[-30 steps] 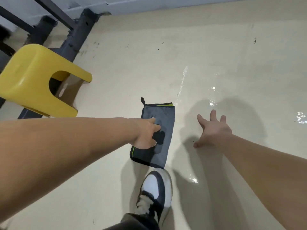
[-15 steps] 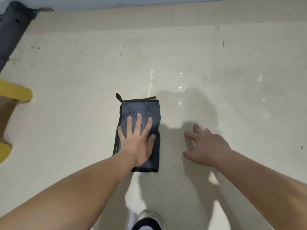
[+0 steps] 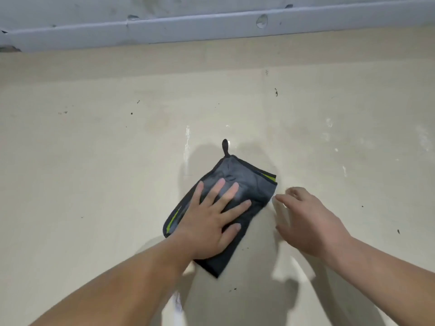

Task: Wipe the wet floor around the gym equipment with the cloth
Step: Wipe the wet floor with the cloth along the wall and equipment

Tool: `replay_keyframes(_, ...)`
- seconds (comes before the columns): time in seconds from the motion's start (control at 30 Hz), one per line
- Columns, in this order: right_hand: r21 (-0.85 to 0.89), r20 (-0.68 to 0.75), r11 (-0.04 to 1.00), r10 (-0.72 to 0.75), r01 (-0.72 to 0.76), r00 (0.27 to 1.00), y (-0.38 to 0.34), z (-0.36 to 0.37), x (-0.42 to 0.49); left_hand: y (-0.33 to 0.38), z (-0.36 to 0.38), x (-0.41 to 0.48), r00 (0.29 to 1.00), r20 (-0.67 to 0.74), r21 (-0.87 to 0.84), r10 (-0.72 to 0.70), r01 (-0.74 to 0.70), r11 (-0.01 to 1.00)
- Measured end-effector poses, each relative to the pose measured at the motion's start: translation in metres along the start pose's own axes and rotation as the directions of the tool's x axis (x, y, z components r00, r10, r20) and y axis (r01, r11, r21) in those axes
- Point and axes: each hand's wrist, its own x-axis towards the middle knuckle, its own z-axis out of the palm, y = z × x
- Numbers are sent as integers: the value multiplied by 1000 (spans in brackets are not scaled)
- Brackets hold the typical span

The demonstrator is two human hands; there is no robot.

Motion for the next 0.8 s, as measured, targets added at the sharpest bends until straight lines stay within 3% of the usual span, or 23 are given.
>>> replay_keyframes(0.07,-6,3,1000,6,-6,1000,2,-1,5,-18,-9,23,982,-24,-25,-188,188,982)
replay_keyframes(0.17,65,40,998,3,-6,999,0,-8,14,-17,-18,62,870,13,-83,-493,492,867)
replay_keyframes(0.23,100,49,995,-2,-3,999,-5,-15,21,0,-22,71,841,41,-71,-540,541,838)
replay_keyframes(0.3,115,46,993,-13,7,999,-13,-22,30,18,-21,60,906,49,-47,-421,424,905)
replay_keyframes(0.37,134,29,991,-18,14,999,-20,-26,40,17,-18,44,990,54,0,-128,129,992)
replay_keyframes(0.43,148,-2,989,-18,18,1000,-28,-30,52,-14,-20,38,989,51,10,139,-139,990)
replay_keyframes(0.47,147,-6,989,-18,18,1000,-31,-32,57,-34,-22,38,981,34,13,189,-189,982)
replay_keyframes(0.5,141,-1,990,-13,13,1000,-35,-34,63,-55,-23,40,987,6,15,160,-160,987)
replay_keyframes(0.57,131,7,991,-6,5,1000,-45,-39,77,-91,-25,44,992,-56,-11,-113,113,994)
replay_keyframes(0.67,135,5,991,-17,17,1000,-58,-44,99,-97,-26,51,806,-57,-94,-589,583,807)
replay_keyframes(0.73,106,2,994,-38,37,999,-70,-47,116,-89,-27,54,747,-26,-116,-664,658,744)
replay_keyframes(0.8,66,2,997,-49,48,999,-84,-49,136,-92,-30,55,786,1,-116,-618,614,781)
